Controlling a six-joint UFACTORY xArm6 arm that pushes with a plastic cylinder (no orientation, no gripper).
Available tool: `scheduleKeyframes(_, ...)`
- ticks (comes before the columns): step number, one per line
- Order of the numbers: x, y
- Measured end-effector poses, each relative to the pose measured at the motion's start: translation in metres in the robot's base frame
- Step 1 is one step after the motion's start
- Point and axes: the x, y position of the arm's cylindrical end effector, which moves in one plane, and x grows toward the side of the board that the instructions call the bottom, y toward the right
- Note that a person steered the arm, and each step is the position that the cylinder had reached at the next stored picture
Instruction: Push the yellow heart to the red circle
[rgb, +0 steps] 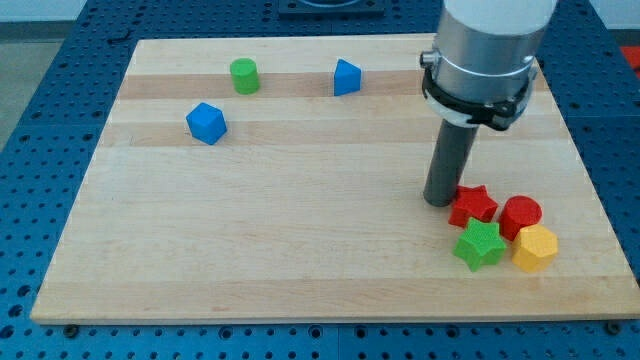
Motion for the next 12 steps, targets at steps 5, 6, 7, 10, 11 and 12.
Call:
scheduleKeyframes(5, -0.017, 0.006)
scheduleKeyframes(6, -0.064, 0.016)
scheduleKeyframes(7, -0.107, 0.056)
scheduleKeyframes(10, -0.264, 0.147)
scheduleKeyframes(11, -0.278, 0.113)
scheduleKeyframes(12, -0.256, 0.076)
